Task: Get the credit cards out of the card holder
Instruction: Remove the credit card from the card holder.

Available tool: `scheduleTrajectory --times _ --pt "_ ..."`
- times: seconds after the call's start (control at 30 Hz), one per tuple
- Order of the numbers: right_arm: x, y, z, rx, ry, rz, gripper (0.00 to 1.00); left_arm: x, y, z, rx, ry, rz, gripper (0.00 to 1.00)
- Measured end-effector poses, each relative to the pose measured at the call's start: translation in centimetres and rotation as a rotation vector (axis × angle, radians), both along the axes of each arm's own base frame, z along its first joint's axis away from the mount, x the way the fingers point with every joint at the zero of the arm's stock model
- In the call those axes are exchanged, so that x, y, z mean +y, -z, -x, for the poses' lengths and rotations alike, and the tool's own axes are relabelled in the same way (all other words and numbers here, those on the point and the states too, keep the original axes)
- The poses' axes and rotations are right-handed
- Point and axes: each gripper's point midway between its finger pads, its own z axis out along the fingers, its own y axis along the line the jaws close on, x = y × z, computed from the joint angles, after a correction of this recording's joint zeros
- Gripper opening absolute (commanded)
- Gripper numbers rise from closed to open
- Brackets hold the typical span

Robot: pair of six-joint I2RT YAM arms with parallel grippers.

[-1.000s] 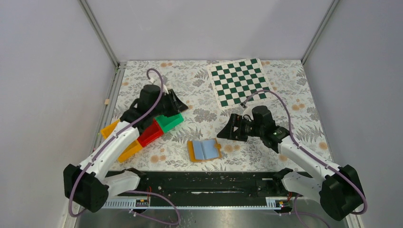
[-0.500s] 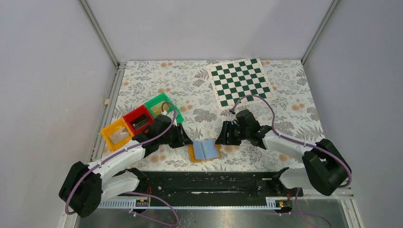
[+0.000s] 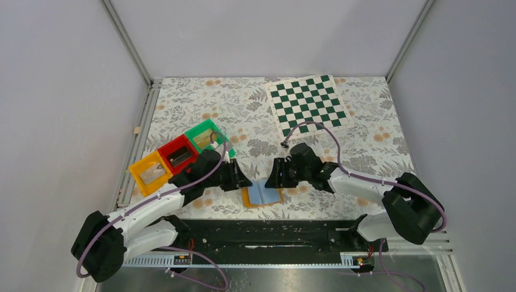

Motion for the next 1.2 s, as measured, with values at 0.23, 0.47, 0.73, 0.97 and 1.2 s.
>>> scheduleTrajectory --times 0.23,0.47,0.73,0.97,1.2 --pt "0.6 0.7 -0.2 0.026 0.022 -0.020 0.50 -3.0 -3.4 0.5 -0.066 0.062 0.056 0.22" --pt "1.6 1.1 1.2 0.032 0.011 -0.008 0.53 -3.1 -0.2 -0.6 -0.007 -0.001 -0.014 0.20" --pt "0.3 3.6 0.9 0.005 0.073 0.134 0.59 -2.6 3.2 -0.5 0.066 -0.033 -0.076 0.19" --pt "-0.9 3.7 -0.4 -0.063 0.112 0.207 0.63 -1.5 4.9 -0.4 0.083 -0.069 -0.122 0.19" --pt "-0.8 3.6 -0.4 -0.069 0.097 0.207 0.65 -0.9 6.8 0.2 0.122 -0.078 -0.164 0.19"
